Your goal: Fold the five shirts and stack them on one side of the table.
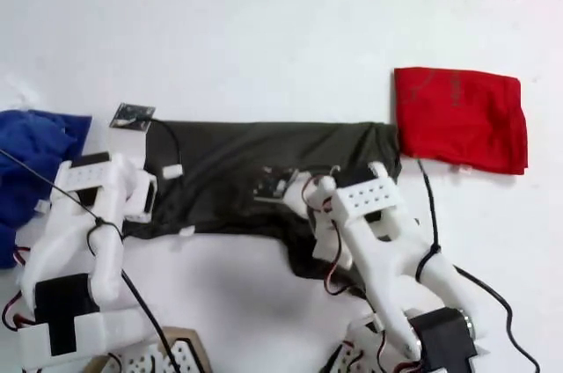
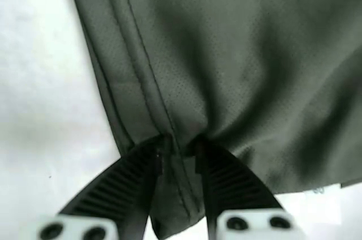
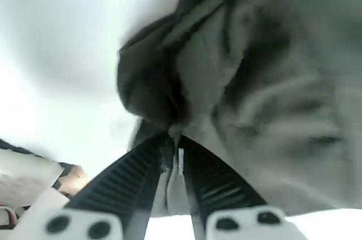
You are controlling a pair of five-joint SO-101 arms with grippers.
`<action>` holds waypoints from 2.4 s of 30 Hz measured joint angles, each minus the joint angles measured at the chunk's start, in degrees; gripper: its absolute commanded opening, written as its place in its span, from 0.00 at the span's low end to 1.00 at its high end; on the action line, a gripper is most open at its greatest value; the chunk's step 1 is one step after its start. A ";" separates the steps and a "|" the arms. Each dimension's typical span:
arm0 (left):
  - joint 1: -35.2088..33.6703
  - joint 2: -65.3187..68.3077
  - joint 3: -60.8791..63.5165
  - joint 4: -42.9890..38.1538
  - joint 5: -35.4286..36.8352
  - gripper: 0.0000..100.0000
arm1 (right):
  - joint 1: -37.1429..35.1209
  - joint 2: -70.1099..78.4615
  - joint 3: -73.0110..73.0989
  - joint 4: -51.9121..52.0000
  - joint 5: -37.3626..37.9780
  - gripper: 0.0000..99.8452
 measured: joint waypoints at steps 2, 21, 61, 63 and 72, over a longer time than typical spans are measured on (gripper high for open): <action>0.00 0.00 0.00 0.00 0.00 0.11 | 0.00 0.00 -2.81 0.44 0.00 0.02; 0.00 0.00 0.00 0.00 0.00 0.11 | 2.81 11.69 -22.07 1.05 3.69 0.02; 0.00 0.00 0.00 0.00 0.00 0.11 | 6.59 2.37 -23.56 18.99 6.51 0.11; 0.00 0.00 0.00 0.00 0.00 0.11 | 4.48 -0.62 -16.18 16.09 6.51 0.11; 0.00 0.00 0.00 0.00 0.00 0.11 | 2.64 -7.21 -1.32 -5.36 0.88 0.11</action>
